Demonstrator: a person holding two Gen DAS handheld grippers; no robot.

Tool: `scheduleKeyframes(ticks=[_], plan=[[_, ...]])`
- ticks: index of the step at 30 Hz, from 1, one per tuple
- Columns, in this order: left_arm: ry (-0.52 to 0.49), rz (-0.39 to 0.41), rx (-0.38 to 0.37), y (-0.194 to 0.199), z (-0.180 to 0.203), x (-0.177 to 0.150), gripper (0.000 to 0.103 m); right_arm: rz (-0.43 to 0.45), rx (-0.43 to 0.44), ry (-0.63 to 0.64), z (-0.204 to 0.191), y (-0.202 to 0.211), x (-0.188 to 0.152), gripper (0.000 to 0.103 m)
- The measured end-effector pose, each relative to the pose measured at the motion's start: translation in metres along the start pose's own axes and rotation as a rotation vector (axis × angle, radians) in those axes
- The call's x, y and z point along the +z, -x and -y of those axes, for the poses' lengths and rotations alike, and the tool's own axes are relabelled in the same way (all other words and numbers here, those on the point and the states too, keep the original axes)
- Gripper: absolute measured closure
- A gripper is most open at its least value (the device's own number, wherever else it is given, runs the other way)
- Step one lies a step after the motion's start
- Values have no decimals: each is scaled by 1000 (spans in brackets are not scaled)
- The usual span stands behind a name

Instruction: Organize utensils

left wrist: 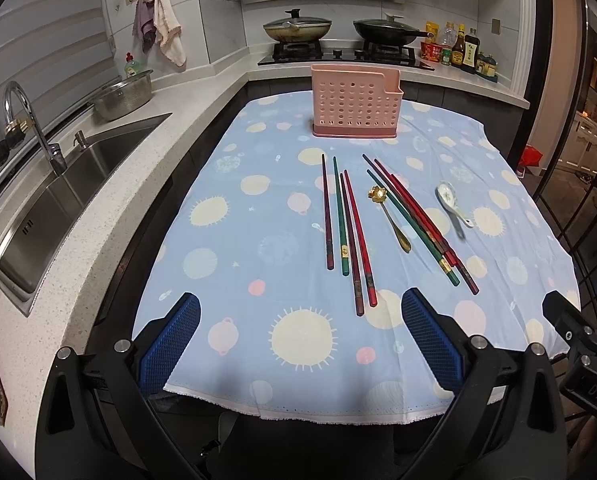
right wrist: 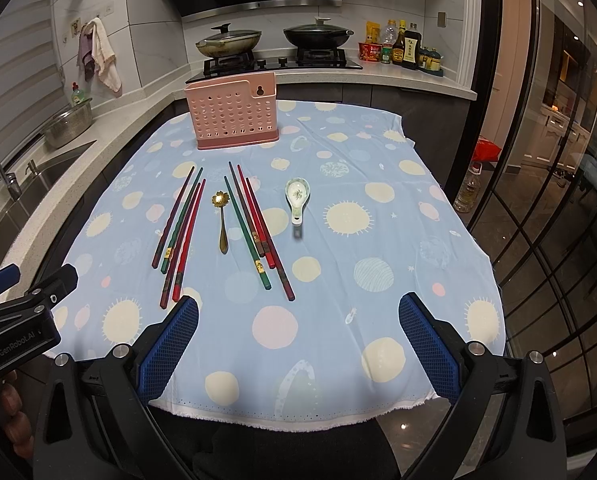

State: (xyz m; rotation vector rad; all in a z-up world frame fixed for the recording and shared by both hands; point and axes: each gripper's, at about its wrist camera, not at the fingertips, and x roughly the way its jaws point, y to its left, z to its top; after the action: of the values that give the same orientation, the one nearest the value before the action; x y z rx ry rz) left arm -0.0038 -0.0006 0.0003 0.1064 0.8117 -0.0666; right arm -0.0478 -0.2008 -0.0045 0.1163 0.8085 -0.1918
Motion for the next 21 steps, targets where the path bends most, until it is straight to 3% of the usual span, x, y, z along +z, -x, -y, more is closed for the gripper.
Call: scheduleKeyframes(ticks=[10,18,21], plan=[[2,-6,-6,-3,1,0,7,-5,5,-5,2,0,2,7],[84,-100,-10,-38,-20,5,7,-45,-1,-63,16,-21,6,7],[94,-102,12,-52,-28,9,7,-59,-14,-69,21,-33,11,7]])
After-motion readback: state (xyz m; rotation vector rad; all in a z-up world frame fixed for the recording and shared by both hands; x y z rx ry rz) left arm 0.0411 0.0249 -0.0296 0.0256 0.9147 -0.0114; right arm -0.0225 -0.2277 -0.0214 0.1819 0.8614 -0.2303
